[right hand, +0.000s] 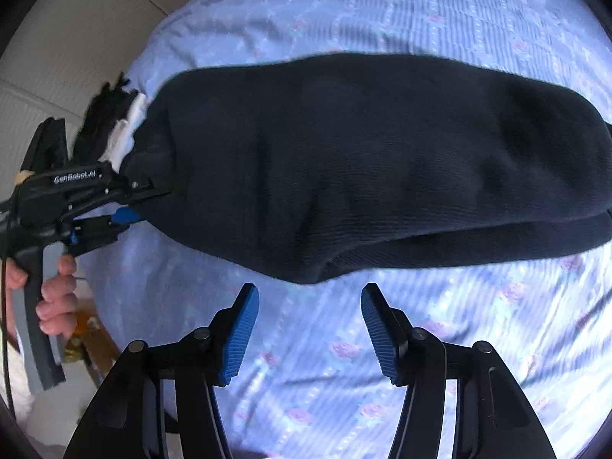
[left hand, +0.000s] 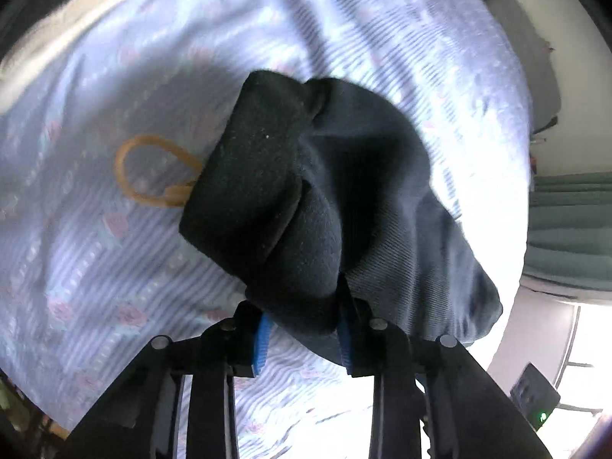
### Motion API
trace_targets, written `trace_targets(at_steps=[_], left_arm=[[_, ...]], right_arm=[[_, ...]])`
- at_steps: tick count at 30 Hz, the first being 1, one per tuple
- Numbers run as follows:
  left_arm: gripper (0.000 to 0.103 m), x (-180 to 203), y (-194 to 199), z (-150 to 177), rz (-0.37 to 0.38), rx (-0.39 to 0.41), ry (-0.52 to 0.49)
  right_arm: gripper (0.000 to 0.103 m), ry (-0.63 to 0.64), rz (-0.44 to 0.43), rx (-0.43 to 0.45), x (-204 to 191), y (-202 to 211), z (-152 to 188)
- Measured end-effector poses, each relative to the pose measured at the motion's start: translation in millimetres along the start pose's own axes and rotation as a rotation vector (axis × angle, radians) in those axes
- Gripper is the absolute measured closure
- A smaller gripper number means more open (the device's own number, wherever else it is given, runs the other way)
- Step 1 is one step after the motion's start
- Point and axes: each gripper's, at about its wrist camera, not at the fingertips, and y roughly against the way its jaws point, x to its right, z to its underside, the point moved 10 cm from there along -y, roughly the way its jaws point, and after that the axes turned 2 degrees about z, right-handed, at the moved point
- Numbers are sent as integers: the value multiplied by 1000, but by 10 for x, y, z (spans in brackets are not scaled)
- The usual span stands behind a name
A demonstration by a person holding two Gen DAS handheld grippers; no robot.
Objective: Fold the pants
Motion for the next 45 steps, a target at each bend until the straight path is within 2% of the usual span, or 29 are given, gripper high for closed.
trace_targets(at_steps=[5, 8, 10, 12, 14, 16, 18, 21, 25, 27, 29, 31, 33, 36, 37, 40, 42, 43, 45], left_arm=[[75, 50, 118, -36, -7, 22, -46], [75, -21, 104, -29, -22, 11, -59], [75, -42, 81, -24, -26, 2, -59], [75, -69, 76, -27, -23, -1, -54], [75, -82, 60, -19, -35, -7, -62], [75, -83, 48, -1, -47, -11, -70], [75, -114, 54, 2, -54, -9, -67], [75, -181, 76, -28, -78, 3, -56], [75, -316, 21, -9, -113, -13, -54], [72, -335, -7, 7, -124, -21, -48], [67, -311, 5, 45, -157, -27, -66], [62, -253, 82, 107, -203, -26, -120], [46, -181, 251, 195, -273, 4, -218], [43, 9, 434, 373, -327, 26, -371], [43, 110, 472, 447, -337, 30, -426], [41, 485, 477, 632, -322, 49, -565], [39, 829, 359, 756, -277, 49, -646], [39, 990, 287, 785, -263, 44, -669], [39, 1184, 131, 804, -256, 35, -712]], right_arm=[[46, -43, -50, 13, -43, -61, -173], [46, -41, -48, 57, -78, -8, -282], [46, -28, -34, 47, -88, 11, -305], [47, -63, -57, 72, -65, 58, -351], [47, -121, -92, 29, -14, -65, -317], [48, -148, -87, 11, 17, -164, -284], [55, -154, -85, 7, -33, -210, -271], [56, -128, -75, 15, -212, -178, -180], [56, -21, -13, -42, -378, -316, 11], [56, -19, 3, -48, -367, -329, 8], [56, -51, -17, -65, -351, -263, 52], [55, -77, -29, -45, -312, -97, 97], [52, -104, 11, 11, -172, 140, 116], [39, -187, 63, 123, 155, 564, 104], [39, -238, 89, 174, 332, 753, 87], [39, -338, 168, 277, 811, 1142, 35], [39, -373, 240, 330, 1110, 1309, -27], [39, -401, 286, 350, 1315, 1373, -55], [39, -446, 314, 365, 1619, 1417, -92]])
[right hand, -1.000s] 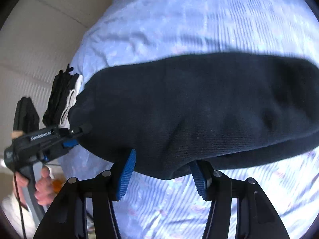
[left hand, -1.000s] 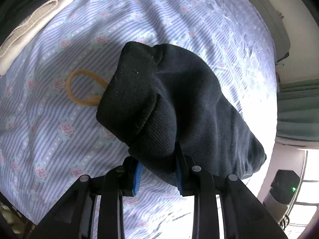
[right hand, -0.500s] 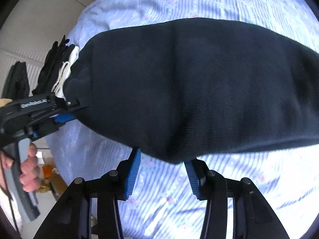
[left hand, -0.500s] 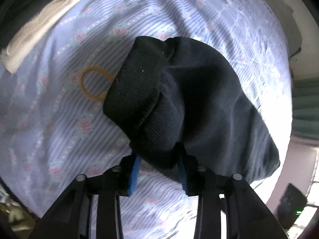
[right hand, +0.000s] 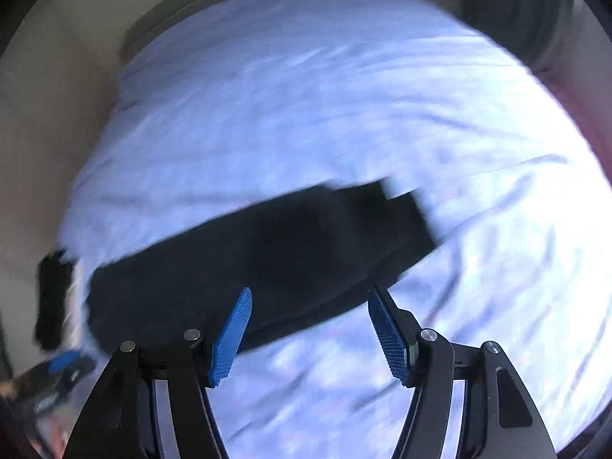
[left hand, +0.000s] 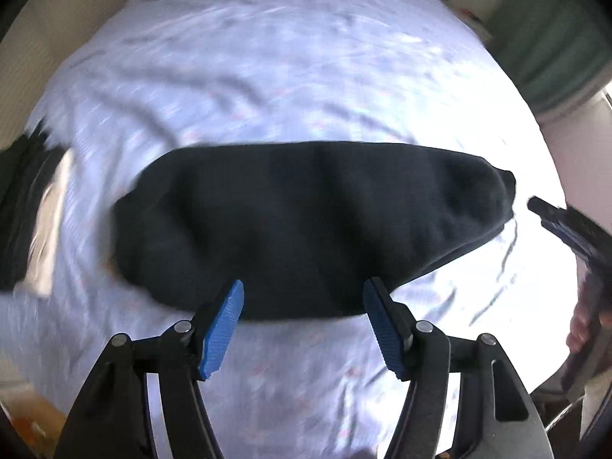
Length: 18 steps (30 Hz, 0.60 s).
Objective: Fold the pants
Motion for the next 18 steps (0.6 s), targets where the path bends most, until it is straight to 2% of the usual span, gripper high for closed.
trace_targets(at_steps=[3, 6, 10, 13, 14, 15, 18], left_arm=[[39, 321, -158, -169, -6, 5, -69], [39, 460, -283, -334, -14, 5, -74], [39, 658, -402, -480, 0, -8, -67], [39, 787, -419, -500, 5, -14, -85], [39, 815, -432, -486, 7, -17, -88], [39, 833, -443, -472, 9, -22, -91], [39, 870, -462, -425, 16, -37, -88]], right_arm=[[39, -62, 21, 4, 262, -179, -183], [40, -46, 47, 19, 325, -349, -321], [48, -43, 20, -33, 352, -607, -371], [63, -29, -22, -87, 279, -768, -297], [76, -16, -24, -110, 246, -823, -257], [84, -4, -15, -114, 246, -830, -215], [90, 15, -13, -99, 244, -738, -217]])
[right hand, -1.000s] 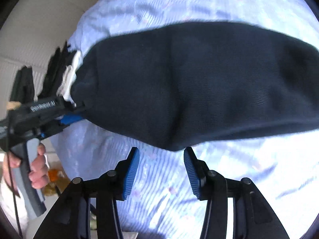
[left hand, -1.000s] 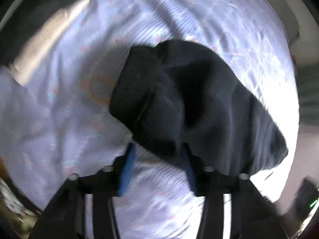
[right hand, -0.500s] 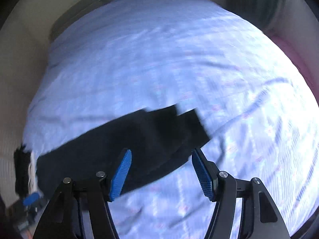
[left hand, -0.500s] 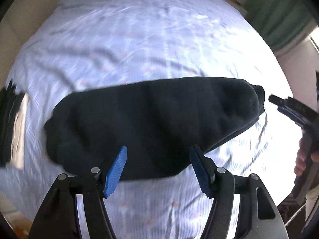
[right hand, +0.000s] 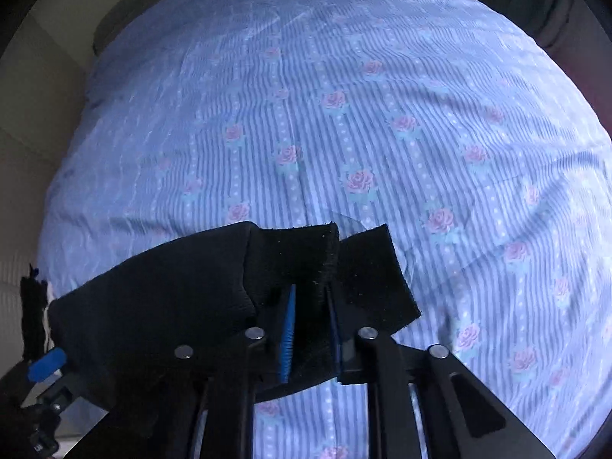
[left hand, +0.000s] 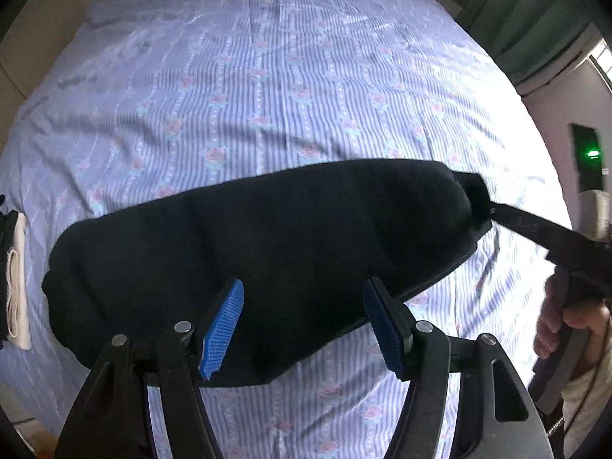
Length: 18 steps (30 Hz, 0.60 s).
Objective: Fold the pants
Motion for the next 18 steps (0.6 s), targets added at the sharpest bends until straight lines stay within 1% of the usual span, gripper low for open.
trace_targets(at_steps=[2, 4, 6, 7, 8, 9, 10, 11, 13, 14, 15, 17, 18], left_arm=[[39, 4, -20, 34, 1, -14, 3], [39, 3, -39, 58, 1, -24, 10], [39, 10, -63, 73, 0, -35, 6], [39, 13, -70, 76, -5, -39, 2], [39, 15, -72, 76, -9, -40, -4], [39, 20, -70, 77, -11, -38, -8], [38, 25, -69, 81, -17, -36, -14], [38, 22, -66, 83, -21, -37, -17], [38, 13, -63, 93, -24, -37, -22], [38, -3, -64, 100, -28, -36, -18], [38, -16, -68, 108, -29, -36, -12], [38, -51, -70, 122, -30, -34, 6], [37, -78, -65, 129, -37, -31, 16]], right_arm=[[91, 0, 9, 39, 10, 210, 6], [91, 5, 30, 50, 27, 312, 33], [91, 37, 70, 29, 72, 272, 69], [91, 56, 112, -14, 132, 182, 110], [91, 56, 122, -25, 178, 134, 102], [90, 52, 110, -18, 183, 79, 97], [89, 41, 116, -9, 225, 39, 78], [86, 20, 119, 7, 261, 33, 48], [70, -5, 122, 44, 297, 111, -3], [51, -26, 131, 72, 322, 208, -27], [35, -41, 133, 89, 331, 261, -41], [33, -107, 104, 148, 358, 456, -24], [30, -145, 63, 149, 343, 508, 36]])
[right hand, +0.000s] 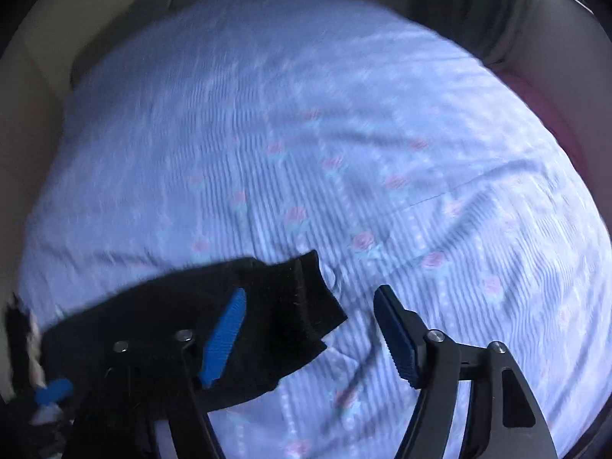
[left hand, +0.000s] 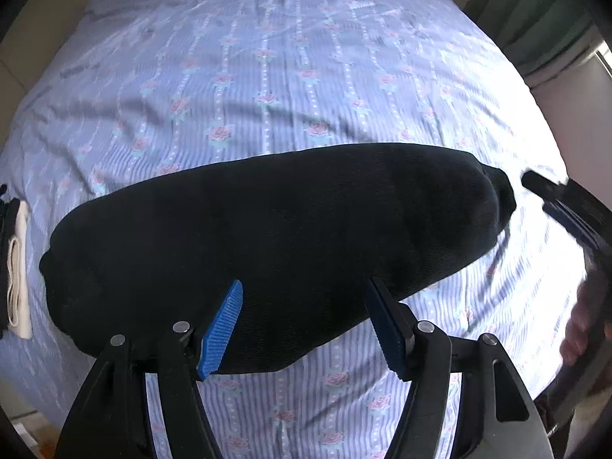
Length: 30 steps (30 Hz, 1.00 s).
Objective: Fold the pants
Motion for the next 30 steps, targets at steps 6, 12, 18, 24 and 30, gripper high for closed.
trace_targets(at_steps=[6, 12, 18, 24, 30], left_arm=[[37, -91, 0, 32, -19, 1, -1], [36, -141, -34, 121, -26, -1, -5], [36, -217, -108, 203, -38, -12, -9], [37, -214, -197, 155, -28, -23, -29], [41, -81, -345, 138, 23, -41, -58]], right_arm=[[26, -39, -74, -104, -127, -264, 372], [31, -134, -133, -173, -31, -695, 431], [45, -82, -128, -211, -84, -959, 427], [69, 5, -80, -182, -240, -823, 390], [73, 54, -18, -77, -298, -262, 343]])
